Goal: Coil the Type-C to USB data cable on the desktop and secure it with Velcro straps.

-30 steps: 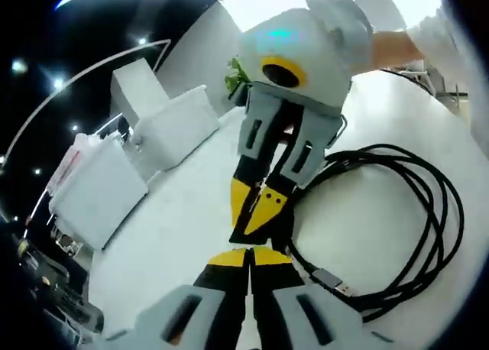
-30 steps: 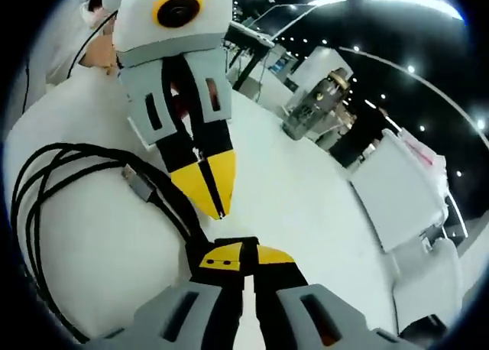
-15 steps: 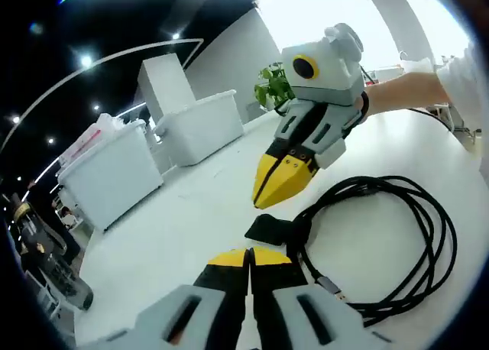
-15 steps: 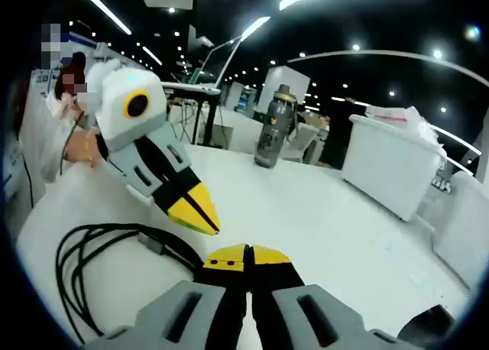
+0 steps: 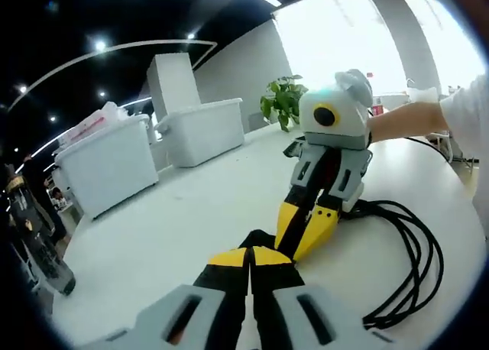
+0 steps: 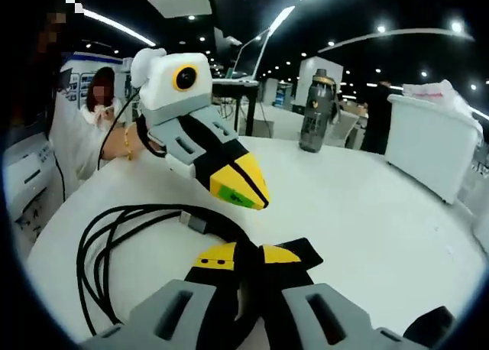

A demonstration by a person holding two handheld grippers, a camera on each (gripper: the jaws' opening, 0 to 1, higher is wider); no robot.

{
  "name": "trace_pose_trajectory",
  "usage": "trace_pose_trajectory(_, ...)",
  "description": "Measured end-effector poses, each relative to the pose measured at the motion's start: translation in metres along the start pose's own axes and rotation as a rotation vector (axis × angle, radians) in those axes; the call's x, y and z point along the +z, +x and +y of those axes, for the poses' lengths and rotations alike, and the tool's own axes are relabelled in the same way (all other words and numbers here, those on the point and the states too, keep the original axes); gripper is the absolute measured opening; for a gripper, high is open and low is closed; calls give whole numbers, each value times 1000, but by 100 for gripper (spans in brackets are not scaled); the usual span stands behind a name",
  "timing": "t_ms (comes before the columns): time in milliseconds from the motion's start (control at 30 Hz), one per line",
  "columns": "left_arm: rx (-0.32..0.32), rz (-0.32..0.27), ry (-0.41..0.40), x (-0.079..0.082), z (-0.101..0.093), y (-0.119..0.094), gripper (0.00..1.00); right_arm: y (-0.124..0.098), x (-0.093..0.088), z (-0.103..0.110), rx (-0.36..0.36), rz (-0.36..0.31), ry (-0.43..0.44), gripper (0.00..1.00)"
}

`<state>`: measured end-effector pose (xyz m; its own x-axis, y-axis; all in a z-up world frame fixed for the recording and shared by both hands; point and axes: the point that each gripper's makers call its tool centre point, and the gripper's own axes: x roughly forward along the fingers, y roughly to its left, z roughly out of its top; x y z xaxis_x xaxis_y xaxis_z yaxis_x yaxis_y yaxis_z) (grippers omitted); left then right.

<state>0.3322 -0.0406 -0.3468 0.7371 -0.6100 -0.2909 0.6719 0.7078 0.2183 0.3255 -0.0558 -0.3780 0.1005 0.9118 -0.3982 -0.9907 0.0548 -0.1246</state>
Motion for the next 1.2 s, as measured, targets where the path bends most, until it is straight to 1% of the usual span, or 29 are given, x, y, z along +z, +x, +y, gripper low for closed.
trace_pose_trajectory(33, -7, -7, -25, 0, -1, 0, 2, 0, 0, 0, 2, -4, 6, 8)
trace_pose_trajectory(67, -3, -15, -41, 1, 0, 0, 2, 0, 0, 0, 5, -7, 38, 8)
trace_pose_trajectory(233, 9, -28, -51, 4, 2, 0, 2, 1, 1, 2, -1, 0, 39, 6)
trace_pose_trajectory(267, 10, -36, -58, 6, 3, -1, 2, 1, 1, 1, -12, 10, 14, 5)
trace_pose_trajectory(367, 21, -73, -93, 13, 7, -4, 2, 1, 4, -1, -41, 32, -19, 4)
trace_pose_trajectory(433, 38, -82, -92, 14, 11, -5, 2, 2, 9, -11, -86, 21, -28, 4)
trace_pose_trajectory(500, 68, -85, -87, 14, 19, -7, 2, 0, 18, -28, -154, -14, -50, 4)
trace_pose_trajectory(533, 81, -88, -93, 14, 23, -8, 2, 0, 20, -40, -201, -15, -41, 4)
trace_pose_trajectory(567, 93, -96, -100, 14, 27, -9, 2, 0, 25, -54, -249, -32, -41, 4)
trace_pose_trajectory(600, 105, -106, -122, 15, 31, -10, 2, 0, 30, -65, -280, -55, -32, 4)
trace_pose_trajectory(667, 125, -133, -181, 16, 38, -11, 2, 4, 31, -88, -329, -62, 14, 4)
trace_pose_trajectory(700, 130, -136, -185, 15, 42, -12, 2, 6, 31, -98, -355, -57, 4, 4)
trace_pose_trajectory(733, 139, -141, -191, 14, 46, -12, 2, 7, 31, -110, -391, -65, 13, 4)
trace_pose_trajectory(800, 164, -137, -193, 11, 54, -13, 2, 8, 28, -132, -474, -94, 82, 5)
trace_pose_trajectory(833, 180, -138, -201, 9, 59, -14, 2, 8, 26, -138, -499, -102, 103, 5)
trace_pose_trajectory(867, 189, -140, -209, 8, 62, -14, 2, 7, 20, -148, -541, -120, 165, 7)
trace_pose_trajectory(900, 197, -145, -223, 7, 65, -14, 2, 6, 17, -154, -562, -139, 203, 10)
trace_pose_trajectory(933, 199, -145, -230, 6, 67, -14, 2, 1, 17, -160, -589, -167, 241, 11)
trace_pose_trajectory(967, 201, -141, -236, 3, 69, -14, 2, -7, 18, -168, -621, -193, 301, 14)
trace_pose_trajectory(1033, 200, -134, -245, 1, 70, -13, 2, -24, 26, -177, -634, -288, 421, 19)
trace_pose_trajectory(1067, 202, -131, -247, -1, 70, -12, 2, -38, 31, -183, -664, -337, 449, 20)
trace_pose_trajectory(1100, 206, -125, -245, -3, 70, -11, 2, -54, 33, -189, -707, -367, 461, 20)
trace_pose_trajectory(1133, 210, -118, -238, -5, 70, -10, 2, -71, 34, -193, -756, -384, 455, 20)
trace_pose_trajectory(1200, 215, -116, -232, -6, 71, -9, 2, -101, 34, -197, -828, -403, 425, 20)
